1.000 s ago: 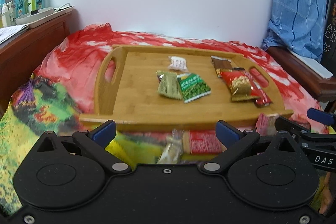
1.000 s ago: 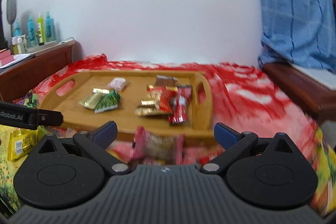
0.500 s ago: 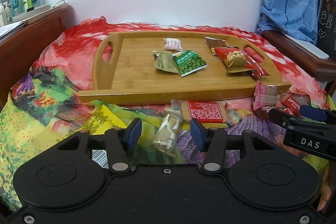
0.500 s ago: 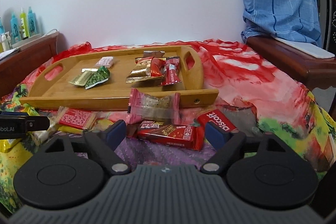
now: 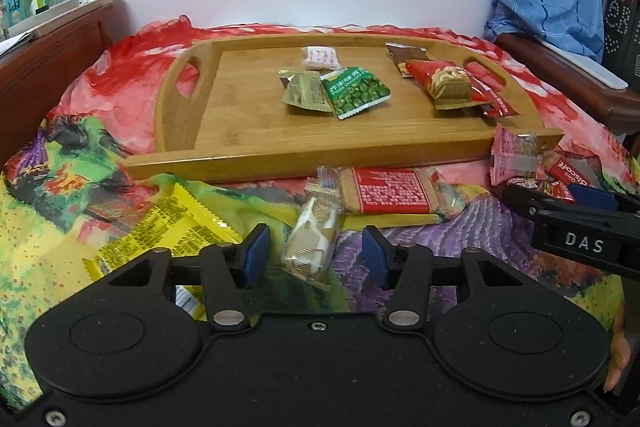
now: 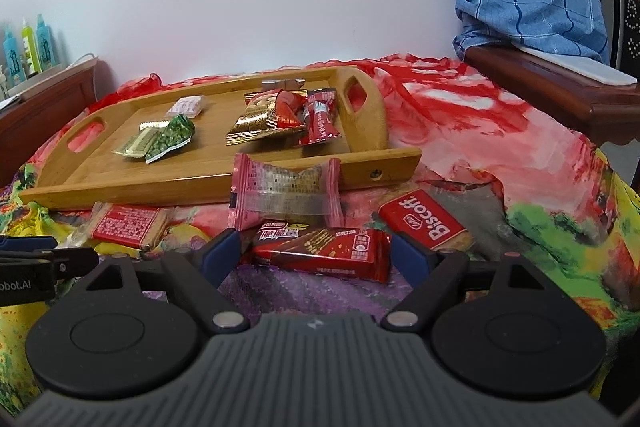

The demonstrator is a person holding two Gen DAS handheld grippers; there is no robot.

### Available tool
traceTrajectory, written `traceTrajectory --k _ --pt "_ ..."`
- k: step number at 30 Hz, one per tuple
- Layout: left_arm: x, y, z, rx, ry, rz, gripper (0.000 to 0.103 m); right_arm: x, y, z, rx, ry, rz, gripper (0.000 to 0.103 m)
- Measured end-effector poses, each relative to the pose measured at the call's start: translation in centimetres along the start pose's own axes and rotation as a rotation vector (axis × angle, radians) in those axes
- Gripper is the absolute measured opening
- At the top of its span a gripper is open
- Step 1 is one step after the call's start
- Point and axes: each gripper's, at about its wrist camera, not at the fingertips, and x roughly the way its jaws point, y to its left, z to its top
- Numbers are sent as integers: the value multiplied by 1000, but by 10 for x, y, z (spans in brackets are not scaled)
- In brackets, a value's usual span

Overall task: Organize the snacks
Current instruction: 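Grasp a clear wrapped cookie with left tool while right tool grasps red chocolate bar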

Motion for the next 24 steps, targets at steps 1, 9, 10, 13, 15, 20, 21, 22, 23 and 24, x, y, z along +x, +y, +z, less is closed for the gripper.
traceTrajectory --k 1,9,10,13,15,20,21,22,23,24 --pt "-1 -2 -1 7 -5 -3 37 0 1 0 -5 -1 -2 90" --pt "-9 -11 -8 18 14 -65 30 5 10 -3 -59 -16 -46 90" --pt "-8 -12 -9 17 15 -60 30 5 11 -3 -61 -18 -50 89" --pt "-8 -14 -8 18 13 -40 31 5 12 -4 -71 -22 -59 89" --pt "-5 -15 -7 19 14 -32 33 4 13 -4 -77 -23 -63 89" --pt "1 -22 -5 31 4 -15 35 5 16 -6 -92 -13 -53 88" --pt "2 -22 -5 29 5 -14 33 6 15 -5 -87 -6 -43 85" --pt "1 -22 -4 22 5 -13 27 6 14 -4 -78 1 -31 83" --pt "0 -21 -2 10 6 -15 21 6 12 -3 -69 5 -24 82" --pt "-2 -20 0 -11 10 -28 21 6 11 -2 -59 5 -18 77"
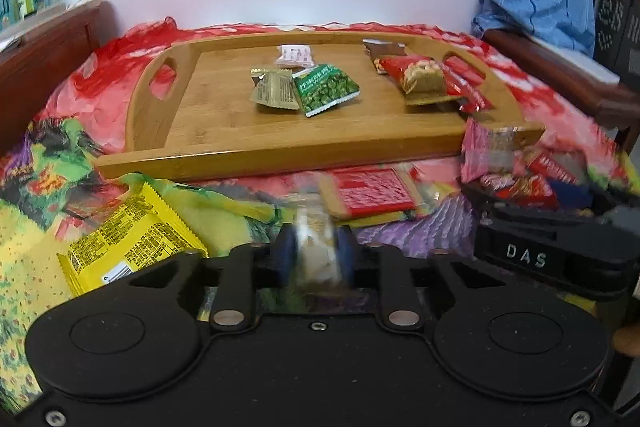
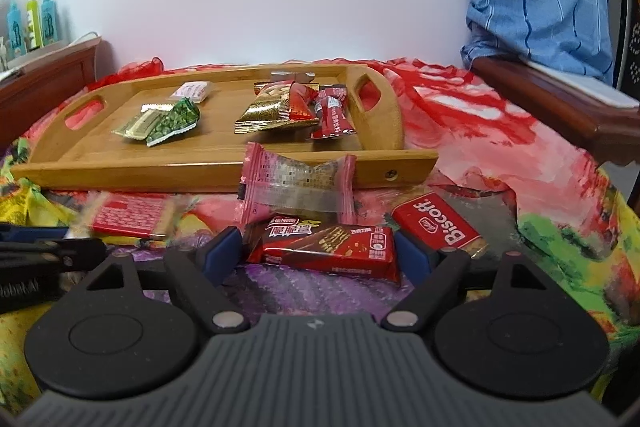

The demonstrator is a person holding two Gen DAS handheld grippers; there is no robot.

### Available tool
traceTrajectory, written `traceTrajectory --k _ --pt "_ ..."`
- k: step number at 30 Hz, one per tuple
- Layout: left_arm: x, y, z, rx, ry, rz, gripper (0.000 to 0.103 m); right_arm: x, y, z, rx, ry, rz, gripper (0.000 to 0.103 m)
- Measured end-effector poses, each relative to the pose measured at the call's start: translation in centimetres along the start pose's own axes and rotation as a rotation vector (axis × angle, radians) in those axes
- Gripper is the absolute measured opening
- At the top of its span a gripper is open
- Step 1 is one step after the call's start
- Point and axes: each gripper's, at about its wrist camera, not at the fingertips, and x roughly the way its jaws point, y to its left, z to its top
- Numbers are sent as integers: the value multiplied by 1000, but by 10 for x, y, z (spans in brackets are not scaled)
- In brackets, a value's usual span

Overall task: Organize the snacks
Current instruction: 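Grasp a clear wrapped cookie with left tool while right tool grasps red chocolate bar, then carry the cookie and red chocolate bar over the tray and lower them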

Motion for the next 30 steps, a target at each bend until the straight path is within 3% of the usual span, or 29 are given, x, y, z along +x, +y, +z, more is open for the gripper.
traceTrajectory --k 2,9,30 --pt "-5 2 4 -28 -6 -5 20 -3 -3 1 20 -4 8 70" --pt "-17 5 13 -13 -35 31 20 -17 -18 6 115 1 83 69" --pt "-39 17 24 -15 -82 44 19 -46 -33 25 137 -68 80 70"
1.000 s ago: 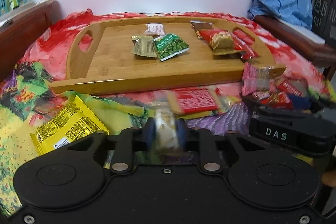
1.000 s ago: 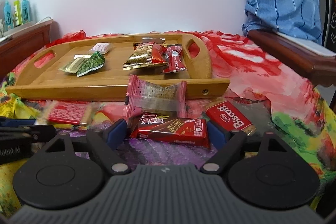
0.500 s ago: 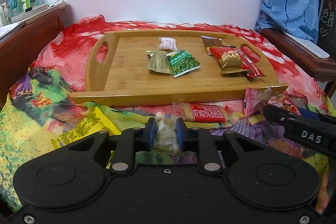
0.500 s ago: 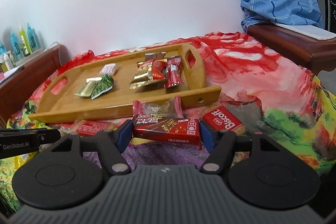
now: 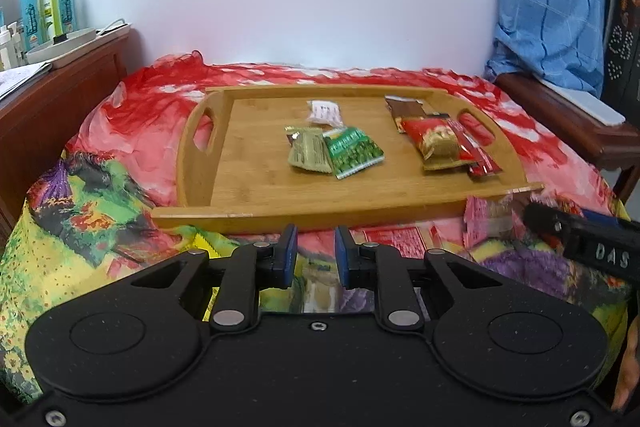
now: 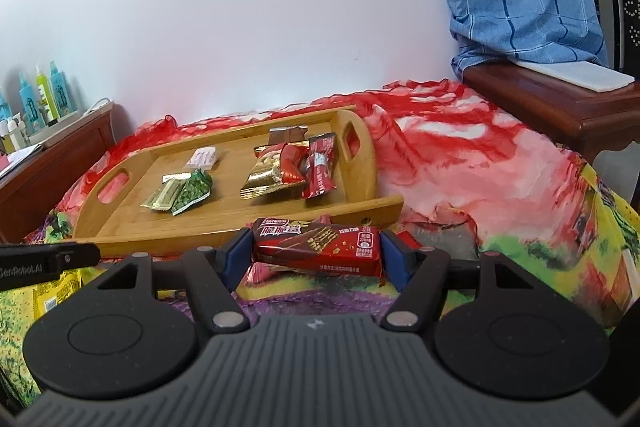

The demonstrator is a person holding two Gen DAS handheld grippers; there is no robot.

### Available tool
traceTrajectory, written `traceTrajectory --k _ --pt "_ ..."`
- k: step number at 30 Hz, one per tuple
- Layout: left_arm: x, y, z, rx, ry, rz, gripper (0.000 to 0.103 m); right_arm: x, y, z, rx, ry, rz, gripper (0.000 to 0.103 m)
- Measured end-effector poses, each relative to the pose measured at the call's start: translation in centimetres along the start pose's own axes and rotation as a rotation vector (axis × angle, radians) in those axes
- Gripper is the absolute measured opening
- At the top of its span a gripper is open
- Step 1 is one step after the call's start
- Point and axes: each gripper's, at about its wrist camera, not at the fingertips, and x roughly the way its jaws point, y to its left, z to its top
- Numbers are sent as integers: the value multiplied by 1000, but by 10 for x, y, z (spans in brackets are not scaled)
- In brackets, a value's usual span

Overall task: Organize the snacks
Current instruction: 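Carry the cookie and red chocolate bar over the tray and lower them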

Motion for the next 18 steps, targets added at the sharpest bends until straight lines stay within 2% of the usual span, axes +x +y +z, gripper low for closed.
traceTrajectory --k 5,6,8,9,16,18 --pt "-2 -6 -24 51 38 -4 21 1 -1 -5 -1 12 -5 70" --pt "-2 -8 -29 62 43 -2 23 1 -1 -7 -1 16 -6 70" --pt "-3 -10 -37 79 49 3 36 2 -1 -11 -3 24 -7 70" --pt "-2 -10 -40 84 50 7 37 2 -1 -12 -5 25 -6 70" --pt "13 -11 -46 83 68 18 35 5 2 -15 -21 22 -7 71" --pt "18 -12 -45 85 69 29 21 5 3 -16 -24 25 -7 71"
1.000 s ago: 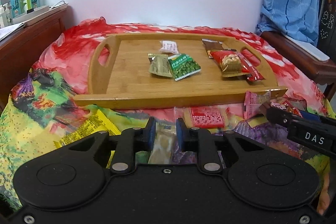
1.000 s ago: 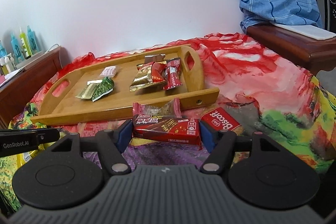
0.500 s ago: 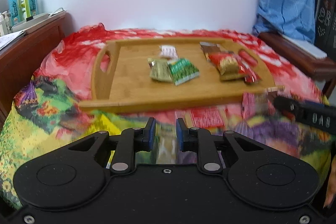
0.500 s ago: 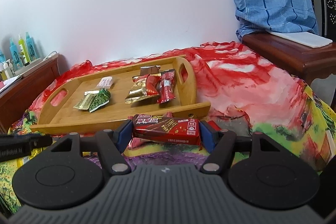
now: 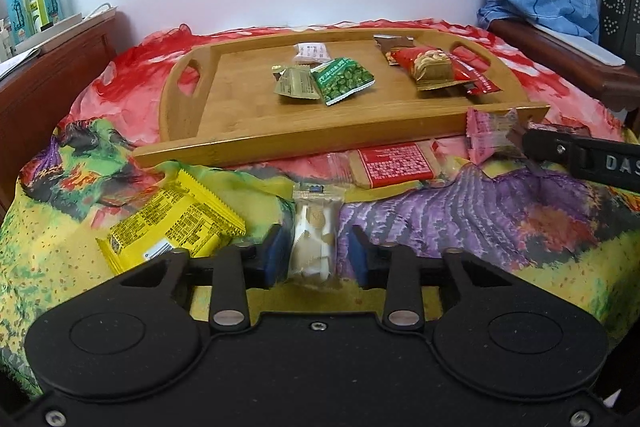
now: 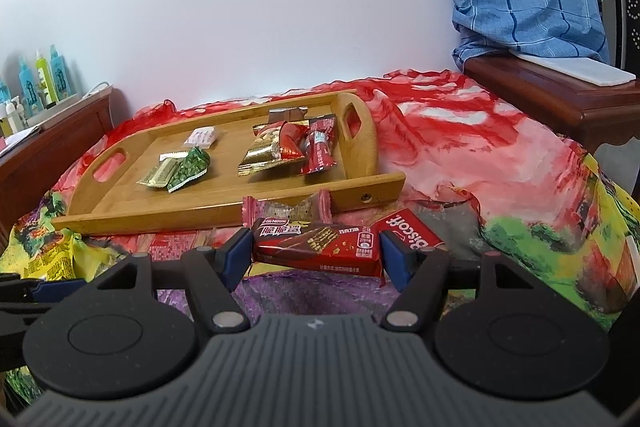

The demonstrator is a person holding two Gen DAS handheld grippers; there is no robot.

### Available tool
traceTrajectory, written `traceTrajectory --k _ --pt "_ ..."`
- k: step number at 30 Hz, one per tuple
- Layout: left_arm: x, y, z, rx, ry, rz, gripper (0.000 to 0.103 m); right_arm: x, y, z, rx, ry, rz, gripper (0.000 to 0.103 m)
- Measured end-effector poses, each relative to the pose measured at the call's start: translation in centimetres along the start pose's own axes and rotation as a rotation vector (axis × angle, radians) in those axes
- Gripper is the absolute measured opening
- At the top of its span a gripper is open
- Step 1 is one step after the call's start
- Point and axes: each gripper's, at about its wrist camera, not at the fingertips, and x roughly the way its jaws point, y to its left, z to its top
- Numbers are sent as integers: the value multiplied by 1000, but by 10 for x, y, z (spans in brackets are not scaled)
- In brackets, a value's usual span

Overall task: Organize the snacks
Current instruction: 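Carry the cookie and red chocolate bar over the tray and lower them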

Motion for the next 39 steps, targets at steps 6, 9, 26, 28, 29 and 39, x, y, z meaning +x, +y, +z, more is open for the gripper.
traceTrajectory --k 6,9,26,28,29,39 --pt "-2 4 8 -37 7 -5 20 -1 1 2 2 -6 8 70" --pt "-11 6 15 -46 -23 3 20 -2 0 6 10 -14 17 70" --pt "-17 39 87 -127 -109 -6 20 14 18 58 -29 -62 73 70" --pt "-11 46 97 -139 -107 -10 20 20 21 67 -33 -60 87 70" --pt "-7 49 102 -144 -105 -12 20 24 23 72 -37 -60 94 70" --pt "42 74 155 -176 -76 -52 20 75 48 118 -123 -21 153 70"
